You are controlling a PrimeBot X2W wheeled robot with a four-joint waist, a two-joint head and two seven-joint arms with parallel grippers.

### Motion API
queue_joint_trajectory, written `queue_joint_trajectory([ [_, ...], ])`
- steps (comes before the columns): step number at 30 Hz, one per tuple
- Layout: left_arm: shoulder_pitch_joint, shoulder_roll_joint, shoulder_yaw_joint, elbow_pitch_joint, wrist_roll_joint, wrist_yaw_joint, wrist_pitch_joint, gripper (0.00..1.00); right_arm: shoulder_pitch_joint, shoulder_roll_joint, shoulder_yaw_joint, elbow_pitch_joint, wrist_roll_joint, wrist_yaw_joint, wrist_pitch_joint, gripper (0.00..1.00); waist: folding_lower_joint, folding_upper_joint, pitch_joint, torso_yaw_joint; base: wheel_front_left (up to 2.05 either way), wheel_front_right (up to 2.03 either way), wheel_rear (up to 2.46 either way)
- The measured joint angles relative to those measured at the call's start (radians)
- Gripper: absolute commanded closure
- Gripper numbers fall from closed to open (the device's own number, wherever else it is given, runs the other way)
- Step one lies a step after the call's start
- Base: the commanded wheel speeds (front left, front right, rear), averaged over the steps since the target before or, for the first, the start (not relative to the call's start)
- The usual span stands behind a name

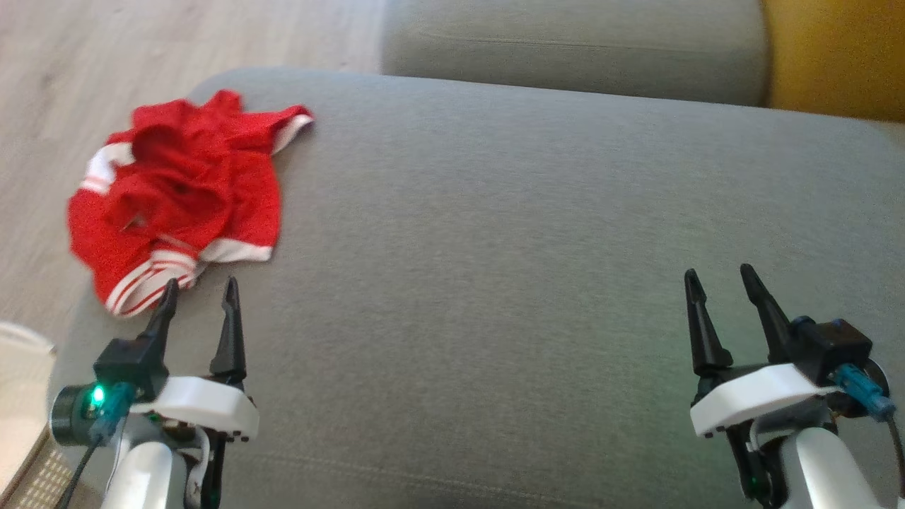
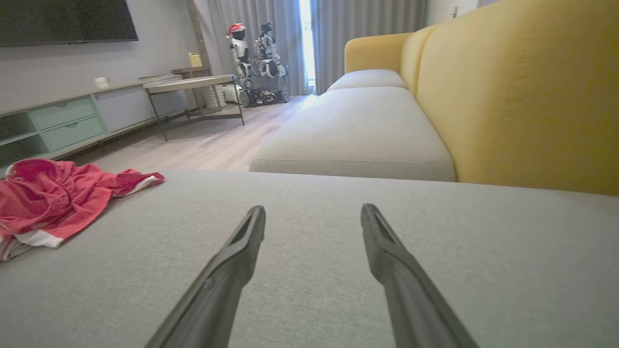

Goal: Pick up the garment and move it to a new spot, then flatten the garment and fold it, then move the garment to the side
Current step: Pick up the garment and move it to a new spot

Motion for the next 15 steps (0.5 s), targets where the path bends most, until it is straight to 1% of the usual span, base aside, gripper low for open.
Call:
queue_joint_trajectory([
  [1,0.000,0.000,0.000,0.000,0.000,0.000,0.000,0.00,0.000,0.000,0.000,0.000,0.000,0.000,0.000,0.00,0.0000,0.0000,0.000,0.000,0.00,0.00,0.00],
  [10,0.003,0.001,0.036,-0.006,-0.001,0.010,0.000,0.00,-0.006,0.002,0.032,-0.016,-0.016,0.000,0.002,0.00,0.0000,0.0000,0.005,0.140,0.00,0.00,0.00],
  [15,0.012,0.000,0.051,-0.006,-0.001,0.010,0.000,0.00,-0.022,0.008,0.049,-0.025,-0.023,0.000,0.006,0.00,0.0000,0.0000,0.005,0.188,0.00,0.00,0.00],
])
